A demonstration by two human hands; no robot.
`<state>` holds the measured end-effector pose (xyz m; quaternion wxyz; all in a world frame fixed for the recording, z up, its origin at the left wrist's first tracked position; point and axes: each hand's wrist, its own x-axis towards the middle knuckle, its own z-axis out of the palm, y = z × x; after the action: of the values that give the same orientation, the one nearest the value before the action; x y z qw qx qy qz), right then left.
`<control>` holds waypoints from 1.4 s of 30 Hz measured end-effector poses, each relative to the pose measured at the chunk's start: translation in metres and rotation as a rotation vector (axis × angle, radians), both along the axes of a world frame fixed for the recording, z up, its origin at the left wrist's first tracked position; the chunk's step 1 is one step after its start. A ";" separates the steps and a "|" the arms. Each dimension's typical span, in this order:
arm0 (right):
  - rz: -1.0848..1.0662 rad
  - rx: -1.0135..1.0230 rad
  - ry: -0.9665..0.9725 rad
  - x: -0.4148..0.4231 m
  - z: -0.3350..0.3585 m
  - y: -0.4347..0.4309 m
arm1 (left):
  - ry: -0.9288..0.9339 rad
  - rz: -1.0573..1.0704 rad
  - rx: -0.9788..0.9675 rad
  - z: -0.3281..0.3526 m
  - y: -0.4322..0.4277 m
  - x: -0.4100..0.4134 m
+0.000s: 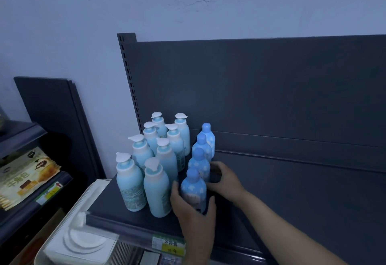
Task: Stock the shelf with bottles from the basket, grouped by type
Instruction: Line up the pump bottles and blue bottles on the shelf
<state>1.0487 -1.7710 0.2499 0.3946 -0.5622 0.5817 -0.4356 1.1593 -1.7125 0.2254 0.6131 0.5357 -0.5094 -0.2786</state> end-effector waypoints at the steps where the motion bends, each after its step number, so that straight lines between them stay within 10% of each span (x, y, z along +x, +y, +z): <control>1: -0.022 -0.015 0.038 -0.004 0.005 0.004 | -0.053 0.031 -0.114 0.004 0.012 -0.001; 5: -0.244 -0.246 0.288 -0.018 0.055 0.021 | -0.408 -0.052 -0.640 0.048 0.013 0.000; 12: -0.599 -0.683 1.026 -0.034 0.171 0.036 | -1.065 0.206 -0.549 0.179 -0.079 -0.011; 42: -1.314 -0.241 1.324 -0.277 0.158 0.374 | -0.786 -0.441 -0.875 0.176 0.196 -0.319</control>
<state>0.7714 -1.3967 0.4078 -0.4022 -0.2919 0.8394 -0.2200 0.8407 -1.5162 0.4013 0.4705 0.1798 -0.8622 0.0535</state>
